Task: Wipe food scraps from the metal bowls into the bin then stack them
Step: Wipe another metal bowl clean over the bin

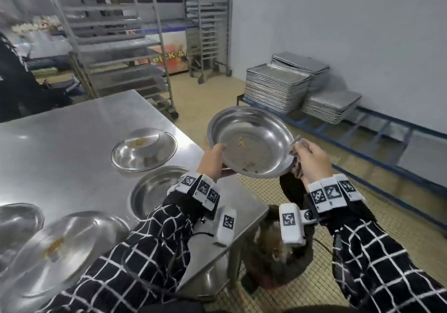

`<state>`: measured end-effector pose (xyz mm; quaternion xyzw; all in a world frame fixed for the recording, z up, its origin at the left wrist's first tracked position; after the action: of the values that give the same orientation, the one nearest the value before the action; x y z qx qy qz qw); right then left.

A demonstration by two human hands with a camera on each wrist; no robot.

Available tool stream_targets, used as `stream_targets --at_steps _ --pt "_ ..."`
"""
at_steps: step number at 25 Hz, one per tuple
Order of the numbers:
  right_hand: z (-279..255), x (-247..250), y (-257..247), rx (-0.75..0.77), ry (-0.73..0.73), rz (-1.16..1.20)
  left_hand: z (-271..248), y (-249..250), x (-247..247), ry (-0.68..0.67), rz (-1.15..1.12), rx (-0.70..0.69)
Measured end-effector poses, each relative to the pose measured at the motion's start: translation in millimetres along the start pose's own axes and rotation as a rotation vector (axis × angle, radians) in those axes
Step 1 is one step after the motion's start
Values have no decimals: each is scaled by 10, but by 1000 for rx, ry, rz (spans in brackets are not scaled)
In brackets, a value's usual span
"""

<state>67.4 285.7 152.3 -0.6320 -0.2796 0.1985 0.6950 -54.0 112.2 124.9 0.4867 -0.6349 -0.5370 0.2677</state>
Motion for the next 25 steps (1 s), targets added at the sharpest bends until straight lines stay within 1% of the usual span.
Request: stream_targets --at_steps 2,4,6,9,10,13,15,17,20,22,25 --pt "332 169 204 -34 -68 24 208 -90 -260 19 -4 -4" --pt "737 368 345 -57 -171 -21 446 -154 -587 30 -7 -34" --pt "1072 521 478 -47 -247 -200 639 -210 -866 49 8 -69" --pt "1548 669 653 38 -279 -506 907 -276 -1157 120 73 -87" --pt "1680 682 703 62 -272 -576 969 -295 -1181 145 98 -82" --pt "2049 705 775 150 -321 -714 1153 -352 -1272 199 199 -85" --pt "2229 657 742 251 -344 -742 1234 -372 -1298 206 251 -60" --pt "2388 534 681 325 -352 -721 1332 -410 -1289 182 295 -39" --pt "2575 245 626 359 -395 -746 1442 -410 -1260 135 364 45" --pt "2661 47 635 421 -427 -739 1455 -324 -1297 92 394 54" --pt "2684 -166 624 498 -440 -716 1443 -138 -1409 4 412 14"
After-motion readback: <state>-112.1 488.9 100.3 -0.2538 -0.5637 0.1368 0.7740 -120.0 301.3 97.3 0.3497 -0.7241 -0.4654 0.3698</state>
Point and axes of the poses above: each hand's wrist, its own z-axis towards the middle knuckle, its own x-axis out of the back of the hand, y = z × x, the point moved 2 cm from there along z, towards the middle knuckle, and after that the axes turned 3 degrees about x, right-handed, at the moved point
